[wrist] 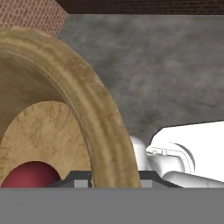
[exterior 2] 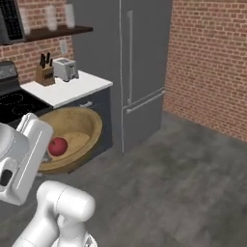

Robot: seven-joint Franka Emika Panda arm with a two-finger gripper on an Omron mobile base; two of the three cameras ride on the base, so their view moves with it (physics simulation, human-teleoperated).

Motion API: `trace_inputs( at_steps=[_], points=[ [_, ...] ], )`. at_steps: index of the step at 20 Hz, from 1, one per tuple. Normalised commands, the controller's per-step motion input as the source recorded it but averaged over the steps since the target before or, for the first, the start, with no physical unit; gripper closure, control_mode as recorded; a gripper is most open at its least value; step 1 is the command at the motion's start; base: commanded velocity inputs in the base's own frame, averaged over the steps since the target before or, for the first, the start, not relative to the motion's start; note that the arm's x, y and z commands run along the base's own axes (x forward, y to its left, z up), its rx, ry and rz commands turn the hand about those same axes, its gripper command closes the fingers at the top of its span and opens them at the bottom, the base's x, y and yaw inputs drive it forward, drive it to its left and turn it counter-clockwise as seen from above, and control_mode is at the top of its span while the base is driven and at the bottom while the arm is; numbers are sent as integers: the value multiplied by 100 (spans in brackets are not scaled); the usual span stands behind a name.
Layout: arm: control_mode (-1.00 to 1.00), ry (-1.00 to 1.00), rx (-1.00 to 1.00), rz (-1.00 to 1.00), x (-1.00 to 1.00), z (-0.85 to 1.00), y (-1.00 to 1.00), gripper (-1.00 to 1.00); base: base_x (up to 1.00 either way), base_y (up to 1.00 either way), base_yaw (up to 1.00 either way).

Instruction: Pick the tomato from the sink and place it in the bowl. Then pick the bowl and place it in the microwave. Then close the microwave door and press the start button.

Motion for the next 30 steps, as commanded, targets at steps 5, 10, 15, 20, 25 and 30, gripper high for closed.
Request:
trace_inputs(
  at_steps=[5, 10, 15, 20, 25, 30],
  points=[
    [100, 0, 0, 0, 0, 0, 0, 100, 55, -53, 76],
    [100, 0, 0, 0, 0, 0, 0, 100, 63, -36, 83],
    [100, 0, 0, 0, 0, 0, 0, 100, 58, -36, 84],
    [100, 0, 0, 0, 0, 0, 0, 100, 37, -54, 77],
    [100, 0, 0, 0, 0, 0, 0, 100, 62, -52, 73],
    [100, 0, 0, 0, 0, 0, 0, 100, 82, -54, 66]
  ],
)
